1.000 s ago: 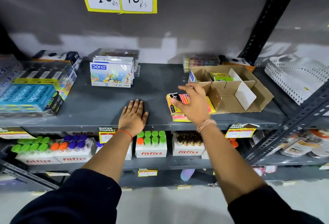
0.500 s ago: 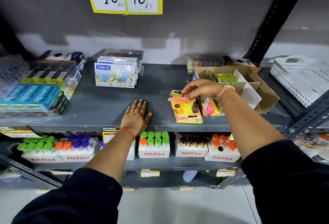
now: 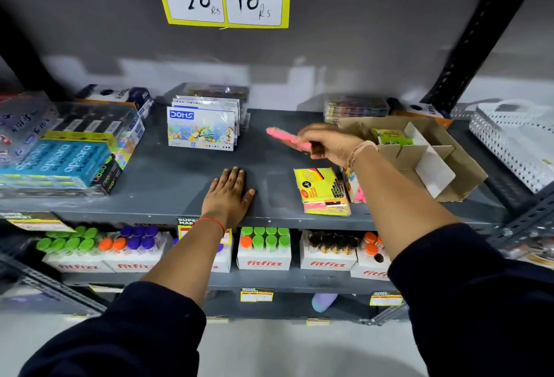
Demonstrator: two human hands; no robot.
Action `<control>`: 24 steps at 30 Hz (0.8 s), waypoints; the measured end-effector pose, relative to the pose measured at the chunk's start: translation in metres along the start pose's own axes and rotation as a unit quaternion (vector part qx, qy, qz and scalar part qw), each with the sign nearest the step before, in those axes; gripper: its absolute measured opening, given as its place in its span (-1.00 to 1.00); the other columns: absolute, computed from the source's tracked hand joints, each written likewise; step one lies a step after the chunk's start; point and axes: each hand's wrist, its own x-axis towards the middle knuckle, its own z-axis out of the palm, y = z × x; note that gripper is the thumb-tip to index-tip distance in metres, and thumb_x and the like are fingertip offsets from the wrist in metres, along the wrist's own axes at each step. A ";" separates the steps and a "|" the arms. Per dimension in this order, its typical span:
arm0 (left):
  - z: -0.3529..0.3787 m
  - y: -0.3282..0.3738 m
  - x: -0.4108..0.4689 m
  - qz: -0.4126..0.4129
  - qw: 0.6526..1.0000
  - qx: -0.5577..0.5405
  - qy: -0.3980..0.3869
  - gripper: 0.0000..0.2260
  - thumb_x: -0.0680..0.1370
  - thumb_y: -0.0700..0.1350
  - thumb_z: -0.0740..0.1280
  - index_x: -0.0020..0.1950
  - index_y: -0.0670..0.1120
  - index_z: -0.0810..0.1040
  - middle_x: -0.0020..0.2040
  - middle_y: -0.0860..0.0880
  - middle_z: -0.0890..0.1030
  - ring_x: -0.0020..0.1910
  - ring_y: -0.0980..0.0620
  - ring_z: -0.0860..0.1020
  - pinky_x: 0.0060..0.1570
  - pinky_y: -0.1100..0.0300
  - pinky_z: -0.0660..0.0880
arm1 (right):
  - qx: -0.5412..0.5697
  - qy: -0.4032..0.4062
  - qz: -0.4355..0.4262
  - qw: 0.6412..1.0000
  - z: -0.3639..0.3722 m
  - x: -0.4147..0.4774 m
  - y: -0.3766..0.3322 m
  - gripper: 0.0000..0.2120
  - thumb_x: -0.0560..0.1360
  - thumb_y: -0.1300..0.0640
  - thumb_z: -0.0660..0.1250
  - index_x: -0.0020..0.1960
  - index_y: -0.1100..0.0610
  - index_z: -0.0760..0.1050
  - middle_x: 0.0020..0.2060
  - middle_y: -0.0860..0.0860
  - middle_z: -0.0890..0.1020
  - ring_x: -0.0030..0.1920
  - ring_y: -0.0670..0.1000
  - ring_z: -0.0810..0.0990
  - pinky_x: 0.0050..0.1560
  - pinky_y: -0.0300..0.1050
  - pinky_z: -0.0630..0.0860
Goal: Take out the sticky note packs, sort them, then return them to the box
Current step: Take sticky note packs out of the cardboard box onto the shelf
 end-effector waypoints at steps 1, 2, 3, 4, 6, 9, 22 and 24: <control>0.001 -0.001 0.000 0.002 1.000 0.001 0.000 -0.48 0.63 0.05 -0.04 0.52 -0.14 -0.06 0.57 -0.06 -0.06 0.55 -0.02 -0.10 0.52 0.08 -0.12 | -0.088 0.002 -0.015 0.996 0.007 0.009 -0.001 -0.88 0.40 0.11 0.38 -0.27 0.01 0.47 -0.34 -0.05 0.46 -0.25 -0.06 0.42 -0.25 -0.22 0.32; 0.002 -0.001 0.000 0.004 1.000 0.000 0.002 -0.48 0.63 0.05 -0.05 0.52 -0.14 -0.07 0.57 -0.07 -0.06 0.55 -0.02 -0.11 0.52 0.08 -0.13 | -0.163 0.002 -0.021 0.986 0.013 0.015 -0.002 -0.89 0.37 0.09 0.42 -0.25 0.00 0.48 -0.32 -0.08 0.49 -0.19 -0.05 0.45 -0.24 -0.21 0.32; 0.003 -0.001 -0.001 0.007 1.000 0.000 0.006 -0.48 0.63 0.05 -0.05 0.52 -0.15 -0.07 0.57 -0.07 -0.06 0.55 -0.01 -0.11 0.52 0.08 -0.13 | -0.216 0.000 -0.020 0.976 0.020 0.020 -0.002 -0.88 0.34 0.08 0.44 -0.19 0.01 0.50 -0.29 -0.09 0.50 -0.14 -0.03 0.46 -0.25 -0.20 0.31; 0.004 -0.002 0.000 0.009 1.000 0.000 0.010 -0.48 0.63 0.05 -0.05 0.51 -0.15 -0.06 0.57 -0.07 -0.06 0.55 -0.01 -0.10 0.52 0.09 -0.13 | -0.256 -0.005 -0.017 0.966 0.025 0.026 0.000 -0.82 0.34 0.08 0.45 -0.10 0.02 0.52 -0.23 -0.06 0.52 -0.11 -0.02 0.45 -0.29 -0.21 0.30; 0.005 -0.003 0.001 0.011 1.000 0.001 0.019 -0.48 0.63 0.05 -0.04 0.51 -0.15 -0.05 0.57 -0.08 -0.04 0.55 -0.01 -0.09 0.52 0.10 -0.13 | -0.315 -0.013 -0.028 0.949 0.035 0.035 0.003 -0.68 0.35 0.12 0.46 0.08 0.09 0.53 -0.06 0.04 0.54 -0.08 0.00 0.43 -0.34 -0.27 0.27; 0.005 -0.004 0.003 0.013 1.000 0.002 0.024 -0.48 0.63 0.05 -0.03 0.51 -0.16 -0.05 0.57 -0.09 -0.04 0.55 -0.02 -0.08 0.52 0.10 -0.12 | -0.370 -0.038 -0.046 0.927 0.046 0.048 0.010 -0.64 0.38 0.18 0.43 0.17 0.12 0.54 0.15 0.12 0.57 -0.05 0.02 0.46 -0.32 -0.30 0.28; 0.002 -0.007 0.005 0.008 1.000 0.019 0.001 -0.47 0.63 0.07 -0.06 0.51 -0.14 -0.08 0.57 -0.07 -0.07 0.55 0.00 -0.12 0.52 0.09 -0.13 | -0.422 -0.053 -0.056 0.903 0.025 0.031 -0.001 -0.53 0.55 0.14 0.25 0.44 0.01 0.28 0.51 0.07 0.20 0.49 0.10 0.21 0.44 -0.12 0.14; 0.001 -0.006 0.005 0.009 1.000 0.015 0.002 -0.48 0.63 0.06 -0.06 0.52 -0.13 -0.09 0.57 -0.07 -0.07 0.55 -0.01 -0.11 0.52 0.09 -0.13 | -0.395 -0.091 -0.032 0.914 0.008 0.012 -0.014 -0.41 0.47 0.10 0.37 0.45 0.04 0.26 0.51 0.04 0.22 0.50 0.06 0.20 0.45 -0.13 0.12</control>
